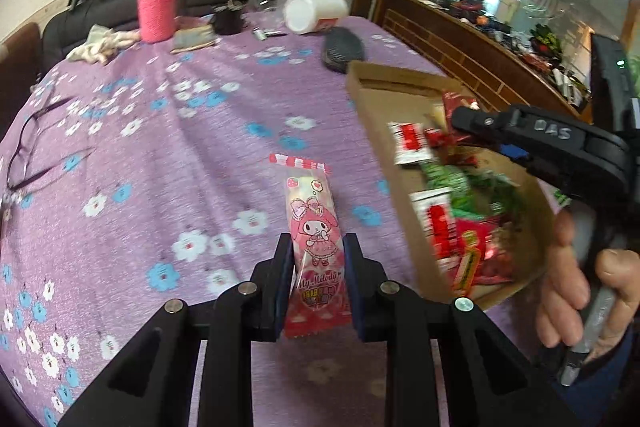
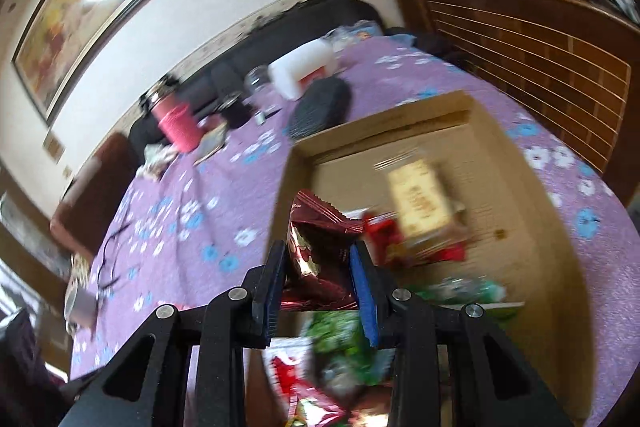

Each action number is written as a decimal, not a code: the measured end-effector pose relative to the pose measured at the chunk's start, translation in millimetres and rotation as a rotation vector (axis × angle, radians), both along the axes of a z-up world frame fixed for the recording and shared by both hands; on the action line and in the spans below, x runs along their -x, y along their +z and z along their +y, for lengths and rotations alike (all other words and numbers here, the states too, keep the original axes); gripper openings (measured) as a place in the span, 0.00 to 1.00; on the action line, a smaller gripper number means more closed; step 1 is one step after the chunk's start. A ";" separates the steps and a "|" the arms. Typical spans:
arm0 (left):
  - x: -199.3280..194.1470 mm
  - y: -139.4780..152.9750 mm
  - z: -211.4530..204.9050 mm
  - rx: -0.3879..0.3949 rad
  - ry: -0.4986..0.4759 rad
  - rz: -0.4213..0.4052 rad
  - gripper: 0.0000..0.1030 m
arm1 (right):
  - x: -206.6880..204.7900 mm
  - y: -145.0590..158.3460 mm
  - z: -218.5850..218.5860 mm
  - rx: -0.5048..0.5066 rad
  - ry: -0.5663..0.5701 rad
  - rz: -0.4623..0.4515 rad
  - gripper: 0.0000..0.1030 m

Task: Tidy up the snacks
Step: 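Carry the pink packet and dark red foil packet over the tray, then open both grippers to drop the packets into the tray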

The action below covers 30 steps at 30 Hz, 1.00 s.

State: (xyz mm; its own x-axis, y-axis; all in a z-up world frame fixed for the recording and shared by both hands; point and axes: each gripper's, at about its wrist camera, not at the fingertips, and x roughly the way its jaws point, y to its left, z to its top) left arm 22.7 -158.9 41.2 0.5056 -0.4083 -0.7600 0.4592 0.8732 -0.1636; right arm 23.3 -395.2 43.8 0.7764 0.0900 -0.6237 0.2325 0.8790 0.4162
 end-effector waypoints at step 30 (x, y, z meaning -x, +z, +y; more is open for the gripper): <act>10.5 -23.5 -116.4 0.016 -0.242 -0.041 0.23 | 0.0 -29.5 -46.2 0.031 -0.168 0.171 0.33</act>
State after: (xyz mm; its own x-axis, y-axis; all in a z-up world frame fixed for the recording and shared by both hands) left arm 12.2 -275.3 17.7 0.4220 -0.5334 -0.7330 0.6614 0.7342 -0.1535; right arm 23.3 -441.4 14.4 0.6619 -0.0527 -0.7477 0.4410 0.8341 0.3315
